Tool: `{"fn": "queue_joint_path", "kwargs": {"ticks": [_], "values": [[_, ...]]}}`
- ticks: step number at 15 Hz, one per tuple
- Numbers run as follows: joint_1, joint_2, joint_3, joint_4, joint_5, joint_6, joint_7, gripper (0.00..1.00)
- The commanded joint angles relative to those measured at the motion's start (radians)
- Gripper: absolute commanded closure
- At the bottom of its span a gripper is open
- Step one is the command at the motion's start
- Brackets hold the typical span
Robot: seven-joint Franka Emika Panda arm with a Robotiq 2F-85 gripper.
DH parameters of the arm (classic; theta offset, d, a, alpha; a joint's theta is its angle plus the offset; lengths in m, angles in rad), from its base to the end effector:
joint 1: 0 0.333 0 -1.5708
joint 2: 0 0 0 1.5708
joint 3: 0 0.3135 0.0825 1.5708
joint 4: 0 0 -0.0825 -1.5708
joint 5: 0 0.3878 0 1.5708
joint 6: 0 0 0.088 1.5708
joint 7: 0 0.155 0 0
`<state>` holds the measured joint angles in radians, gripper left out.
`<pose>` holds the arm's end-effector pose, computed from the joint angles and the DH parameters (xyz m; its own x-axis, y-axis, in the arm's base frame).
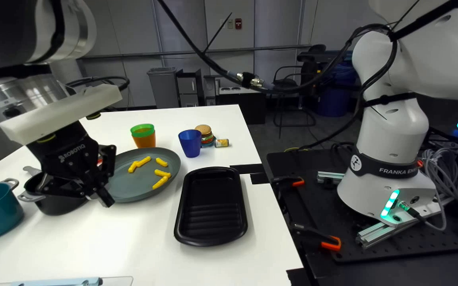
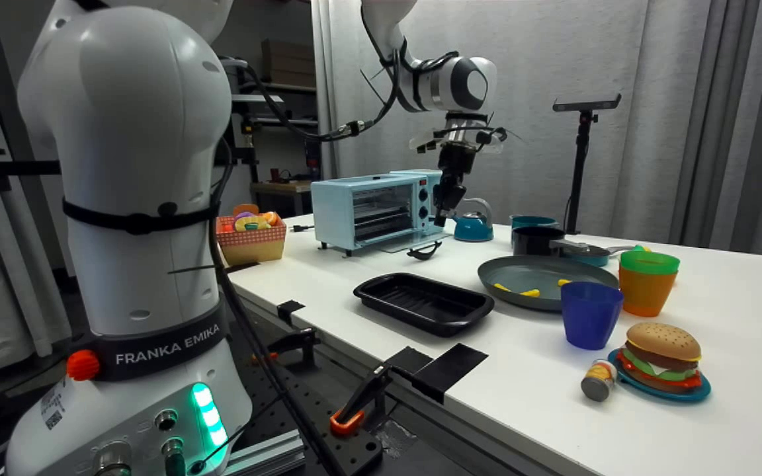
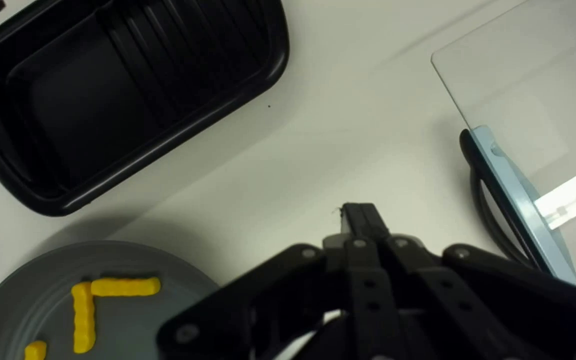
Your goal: Close the oven door
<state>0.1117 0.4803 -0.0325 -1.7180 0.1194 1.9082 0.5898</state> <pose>0.6177 0.0639 0.2389 0.8025 -0.5247 -0.2840 -0.5219 -0.8480 0.0919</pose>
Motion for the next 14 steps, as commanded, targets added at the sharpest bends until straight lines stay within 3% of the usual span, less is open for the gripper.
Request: {"fn": "queue_joint_path", "kwargs": {"ticks": [1,7,14], "values": [[-0.050,0.036,0.025,-0.013,0.136,0.065,-0.057,1.00],[-0.076,0.106,0.041,0.002,0.275,0.108,-0.130,1.00],[-0.092,0.145,0.054,-0.003,0.450,0.087,-0.068,1.00]]}}
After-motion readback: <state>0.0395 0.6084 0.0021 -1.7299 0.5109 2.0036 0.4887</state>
